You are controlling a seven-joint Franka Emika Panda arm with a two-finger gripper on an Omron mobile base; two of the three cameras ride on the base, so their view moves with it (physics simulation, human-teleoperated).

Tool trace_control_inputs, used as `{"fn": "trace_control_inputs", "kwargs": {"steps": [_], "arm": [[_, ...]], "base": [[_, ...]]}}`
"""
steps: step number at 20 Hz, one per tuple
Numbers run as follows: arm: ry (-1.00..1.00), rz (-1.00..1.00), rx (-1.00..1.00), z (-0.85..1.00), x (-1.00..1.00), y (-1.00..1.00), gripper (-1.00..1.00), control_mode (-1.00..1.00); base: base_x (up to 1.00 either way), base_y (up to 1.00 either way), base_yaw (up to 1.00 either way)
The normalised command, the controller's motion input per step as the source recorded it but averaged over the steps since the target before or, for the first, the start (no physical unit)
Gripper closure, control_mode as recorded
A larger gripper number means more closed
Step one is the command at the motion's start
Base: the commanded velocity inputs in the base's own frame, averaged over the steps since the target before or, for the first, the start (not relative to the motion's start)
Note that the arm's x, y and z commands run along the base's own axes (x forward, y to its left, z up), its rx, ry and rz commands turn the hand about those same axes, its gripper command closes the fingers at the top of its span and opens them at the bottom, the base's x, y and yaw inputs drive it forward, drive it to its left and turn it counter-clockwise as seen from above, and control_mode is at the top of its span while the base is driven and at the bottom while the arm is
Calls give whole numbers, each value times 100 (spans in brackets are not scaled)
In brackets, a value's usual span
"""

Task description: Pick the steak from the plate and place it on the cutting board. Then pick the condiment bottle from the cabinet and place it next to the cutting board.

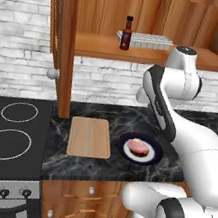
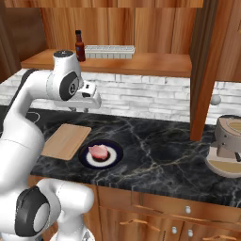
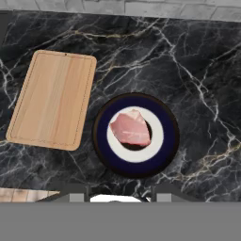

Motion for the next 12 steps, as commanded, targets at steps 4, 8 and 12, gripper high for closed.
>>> {"fn": "trace_control_inputs", "kwargs": {"steps": [4, 8, 12], "arm": [[0, 0, 0, -14, -4, 0, -100, -100], [0, 0, 0, -25, -19, -2, -100, -100], [0, 0, 0, -12, -7, 0, -100, -100]], "base": [[0, 0, 0], [0, 0, 0], [0, 0, 0]]}}
